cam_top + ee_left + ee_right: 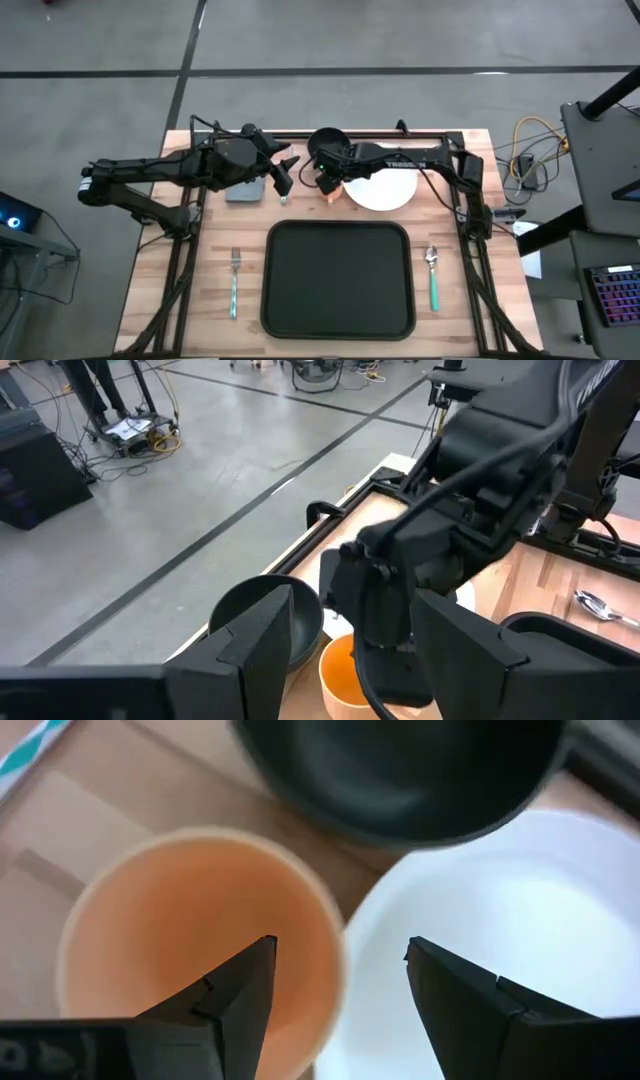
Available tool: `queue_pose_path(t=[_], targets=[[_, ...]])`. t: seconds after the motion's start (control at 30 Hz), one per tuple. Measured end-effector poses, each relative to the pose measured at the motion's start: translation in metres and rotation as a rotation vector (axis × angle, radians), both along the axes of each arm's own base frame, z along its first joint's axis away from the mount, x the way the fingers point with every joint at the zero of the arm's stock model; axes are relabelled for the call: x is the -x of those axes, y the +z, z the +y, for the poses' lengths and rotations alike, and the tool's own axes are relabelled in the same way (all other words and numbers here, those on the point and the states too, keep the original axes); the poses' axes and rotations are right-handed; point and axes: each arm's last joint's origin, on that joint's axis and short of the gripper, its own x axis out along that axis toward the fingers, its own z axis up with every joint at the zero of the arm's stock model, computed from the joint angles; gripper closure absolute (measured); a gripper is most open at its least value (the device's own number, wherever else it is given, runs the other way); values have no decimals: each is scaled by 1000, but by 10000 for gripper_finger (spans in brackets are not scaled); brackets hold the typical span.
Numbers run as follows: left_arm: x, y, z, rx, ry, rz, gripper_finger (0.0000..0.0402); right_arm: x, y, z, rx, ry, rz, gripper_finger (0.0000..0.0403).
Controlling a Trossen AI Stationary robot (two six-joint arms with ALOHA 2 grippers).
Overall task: Set up tray
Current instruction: Put the orange mug on the top left of the black serving tray
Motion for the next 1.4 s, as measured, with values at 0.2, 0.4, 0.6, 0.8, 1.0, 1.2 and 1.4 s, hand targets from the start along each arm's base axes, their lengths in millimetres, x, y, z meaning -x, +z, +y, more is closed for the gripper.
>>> queue_pose_path(t=[0.2,0.4,0.6,0.8,1.0,1.2,1.4], targets=[[0,0,0,0,0,0,218,2,-11,2,-24,13,-1,191],[0,0,0,0,0,0,218,-2,-7,2,-5,53,-12,244],[0,0,0,0,0,-1,218,-3,-6,3,3,76,-15,313],[0,0,0,0,0,-1,218,-3,-6,3,0,84,-11,366],[0,0,0,0,0,-1,218,-3,-6,3,-13,107,-10,391],[0,0,0,0,1,-1,218,-3,3,8,-69,166,17,393],[0,0,0,0,1,1,218,-10,34,21,-39,259,-2,394]])
